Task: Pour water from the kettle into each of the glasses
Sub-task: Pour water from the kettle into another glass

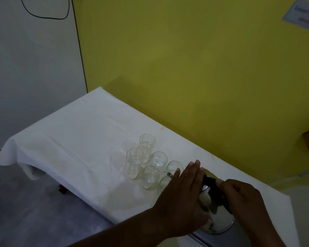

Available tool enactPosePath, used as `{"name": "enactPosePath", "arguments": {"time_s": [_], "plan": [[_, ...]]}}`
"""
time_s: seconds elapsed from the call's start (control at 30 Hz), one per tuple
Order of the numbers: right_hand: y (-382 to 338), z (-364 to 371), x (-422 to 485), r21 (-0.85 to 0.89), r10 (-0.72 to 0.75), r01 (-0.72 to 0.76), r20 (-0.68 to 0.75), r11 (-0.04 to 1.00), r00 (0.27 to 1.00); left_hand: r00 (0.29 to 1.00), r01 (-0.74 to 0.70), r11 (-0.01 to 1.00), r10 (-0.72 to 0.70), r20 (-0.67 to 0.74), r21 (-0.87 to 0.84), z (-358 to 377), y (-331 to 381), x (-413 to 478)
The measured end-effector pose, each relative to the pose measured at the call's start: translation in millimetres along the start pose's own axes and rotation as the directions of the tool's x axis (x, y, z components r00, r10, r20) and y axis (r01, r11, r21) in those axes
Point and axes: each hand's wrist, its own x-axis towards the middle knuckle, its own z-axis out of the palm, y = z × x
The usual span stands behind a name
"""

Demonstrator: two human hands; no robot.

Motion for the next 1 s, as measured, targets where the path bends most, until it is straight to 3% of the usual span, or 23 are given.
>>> {"name": "enactPosePath", "arguments": {"time_s": [1.0], "plan": [[2.7,-1.9,-8.3,0.014,0.002,-0.001,-0.02,1.0,1.0,0.999,-0.029,1.0,0.029,-0.028,-0.011,2.8,4.1,-2.2]]}}
